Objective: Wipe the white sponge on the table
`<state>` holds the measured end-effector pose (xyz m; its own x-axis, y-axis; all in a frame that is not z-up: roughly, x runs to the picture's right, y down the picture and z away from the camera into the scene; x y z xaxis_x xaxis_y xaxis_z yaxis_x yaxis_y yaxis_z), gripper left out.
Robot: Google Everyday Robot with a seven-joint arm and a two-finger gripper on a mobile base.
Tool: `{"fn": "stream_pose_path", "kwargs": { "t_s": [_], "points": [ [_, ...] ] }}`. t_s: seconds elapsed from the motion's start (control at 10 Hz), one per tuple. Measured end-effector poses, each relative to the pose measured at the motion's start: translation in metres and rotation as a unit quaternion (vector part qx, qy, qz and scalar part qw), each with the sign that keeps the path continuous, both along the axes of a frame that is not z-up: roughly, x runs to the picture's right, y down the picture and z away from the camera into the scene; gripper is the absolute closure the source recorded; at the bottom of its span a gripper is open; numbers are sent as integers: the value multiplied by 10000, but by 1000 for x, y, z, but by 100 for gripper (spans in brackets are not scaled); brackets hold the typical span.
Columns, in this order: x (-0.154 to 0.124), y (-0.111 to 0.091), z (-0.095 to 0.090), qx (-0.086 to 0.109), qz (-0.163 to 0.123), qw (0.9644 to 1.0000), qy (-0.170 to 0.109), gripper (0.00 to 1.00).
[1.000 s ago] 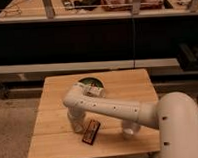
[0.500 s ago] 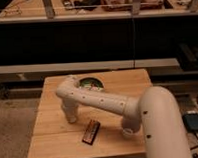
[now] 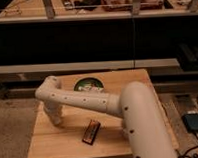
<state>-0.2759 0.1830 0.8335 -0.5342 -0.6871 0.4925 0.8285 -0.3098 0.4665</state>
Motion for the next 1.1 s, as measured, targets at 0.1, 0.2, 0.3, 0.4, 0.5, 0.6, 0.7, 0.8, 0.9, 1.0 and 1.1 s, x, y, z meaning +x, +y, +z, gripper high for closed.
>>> {"fn": "stream_pose_path", "kwargs": {
  "t_s": [0.1,0.2,0.3,0.4,0.5,0.6,0.7,0.8,0.9,1.0,1.1],
  "points": [
    [-13,9,-7,-23,-128,9998,-138,100],
    [-20,17,-13,-56,-206,9995,-240,100],
    [-26,27,-20,-101,-275,9990,-351,100],
    [-28,39,-31,-157,-308,9984,-456,100],
    [-25,48,-38,-191,-302,9982,-485,100],
    [-21,60,-48,-239,-314,9978,-525,100],
    [-15,77,-60,-321,-306,9974,-565,100],
    [-11,87,-67,-376,-295,9972,-579,100],
    [-4,98,-73,-436,-284,9970,-570,100],
    [8,108,-78,-494,-247,9972,-497,100],
    [19,112,-79,-521,-214,9975,-417,100]
  ]
}}
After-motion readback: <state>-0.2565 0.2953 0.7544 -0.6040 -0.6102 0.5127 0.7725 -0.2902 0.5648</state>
